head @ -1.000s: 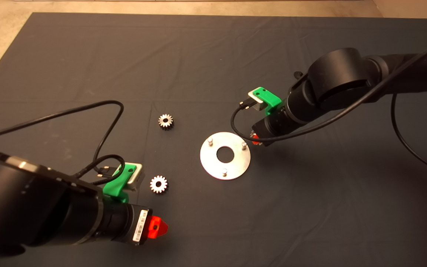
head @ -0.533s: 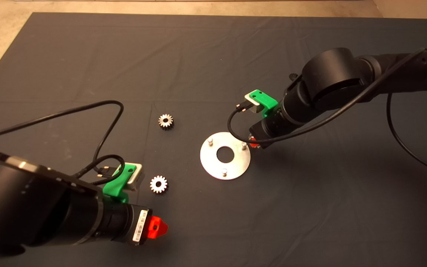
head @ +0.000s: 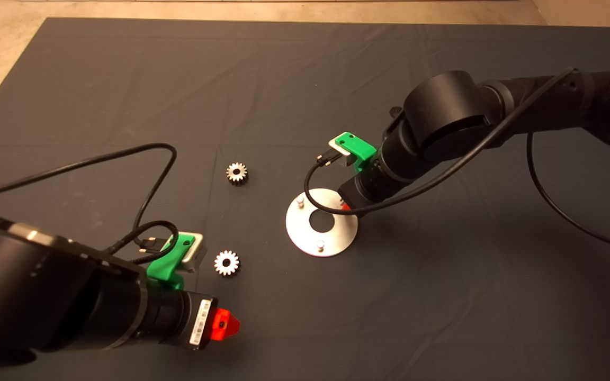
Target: Install three planetary gears onto the carrier pins
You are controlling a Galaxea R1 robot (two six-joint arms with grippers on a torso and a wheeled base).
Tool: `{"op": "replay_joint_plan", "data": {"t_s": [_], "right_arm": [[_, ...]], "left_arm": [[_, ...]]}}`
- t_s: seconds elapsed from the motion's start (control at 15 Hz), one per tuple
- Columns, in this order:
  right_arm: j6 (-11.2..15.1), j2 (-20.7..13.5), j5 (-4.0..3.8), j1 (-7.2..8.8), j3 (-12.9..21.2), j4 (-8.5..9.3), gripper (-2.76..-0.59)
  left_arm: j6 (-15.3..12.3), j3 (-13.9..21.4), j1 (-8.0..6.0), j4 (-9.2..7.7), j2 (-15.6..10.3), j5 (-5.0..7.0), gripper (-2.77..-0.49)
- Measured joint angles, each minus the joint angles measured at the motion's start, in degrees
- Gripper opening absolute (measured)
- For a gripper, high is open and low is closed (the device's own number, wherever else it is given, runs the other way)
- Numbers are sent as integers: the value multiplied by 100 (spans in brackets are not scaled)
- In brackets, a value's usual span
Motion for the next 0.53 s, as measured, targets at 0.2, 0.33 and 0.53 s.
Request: {"op": "replay_joint_plan", "data": {"t_s": [0.2, 0.33, 0.53], "right_arm": [[-22, 13, -220, 0, -4, 2, -242], [-39, 13, -231, 0, -4, 2, -242], [-41, 13, -227, -1, -58, 6, -242]], "left_arm": [[0, 0, 2, 0, 0, 2, -50], [0, 0, 0, 0, 0, 0, -50], [0, 0, 0, 0, 0, 2, -50]]}}
